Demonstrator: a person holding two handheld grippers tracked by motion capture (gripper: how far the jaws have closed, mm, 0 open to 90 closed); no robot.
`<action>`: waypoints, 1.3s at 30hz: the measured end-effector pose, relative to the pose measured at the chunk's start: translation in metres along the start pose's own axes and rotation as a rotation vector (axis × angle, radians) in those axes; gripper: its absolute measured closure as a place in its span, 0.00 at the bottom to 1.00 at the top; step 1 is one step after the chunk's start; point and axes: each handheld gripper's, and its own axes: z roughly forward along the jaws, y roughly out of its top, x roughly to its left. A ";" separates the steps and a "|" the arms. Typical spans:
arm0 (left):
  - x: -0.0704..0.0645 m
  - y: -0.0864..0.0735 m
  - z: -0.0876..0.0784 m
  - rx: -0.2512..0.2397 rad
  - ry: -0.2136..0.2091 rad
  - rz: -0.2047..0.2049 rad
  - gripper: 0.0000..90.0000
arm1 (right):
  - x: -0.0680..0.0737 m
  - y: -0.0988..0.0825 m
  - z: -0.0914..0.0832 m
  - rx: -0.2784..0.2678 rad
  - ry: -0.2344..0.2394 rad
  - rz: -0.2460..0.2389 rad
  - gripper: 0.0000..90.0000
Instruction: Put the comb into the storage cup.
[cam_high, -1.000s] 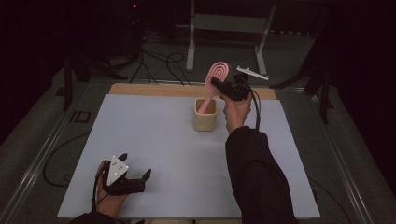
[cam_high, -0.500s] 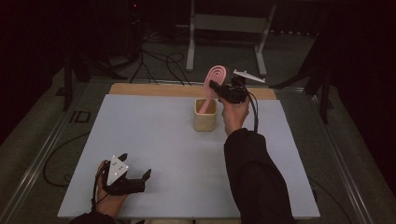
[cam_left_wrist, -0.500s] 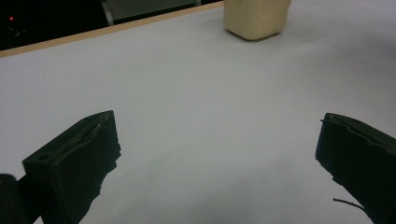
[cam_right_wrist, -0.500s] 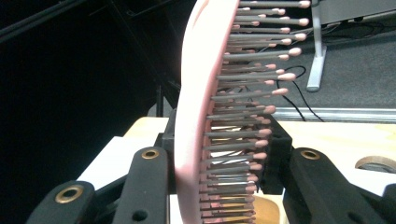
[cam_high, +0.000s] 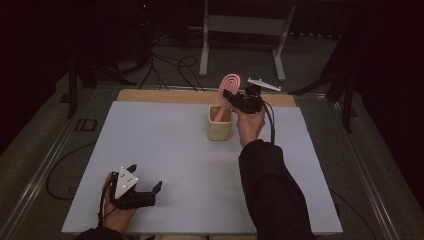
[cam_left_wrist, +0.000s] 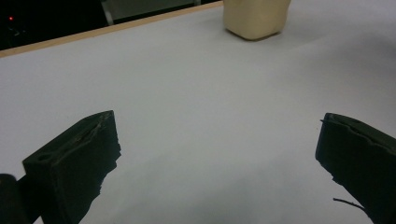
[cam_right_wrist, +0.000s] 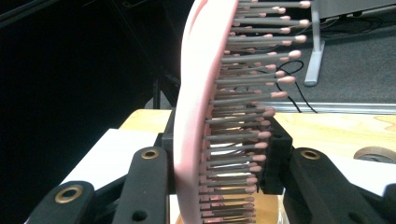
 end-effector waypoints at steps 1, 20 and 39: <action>0.000 0.000 0.000 0.000 0.000 0.000 0.00 | 0.000 0.000 0.000 0.000 0.000 0.000 0.70; 0.000 0.000 0.000 -0.001 0.001 0.000 0.00 | -0.003 -0.013 0.005 0.021 -0.010 0.001 0.70; 0.000 0.000 0.000 0.001 0.000 0.002 0.00 | -0.004 -0.023 0.010 0.036 -0.006 0.000 0.69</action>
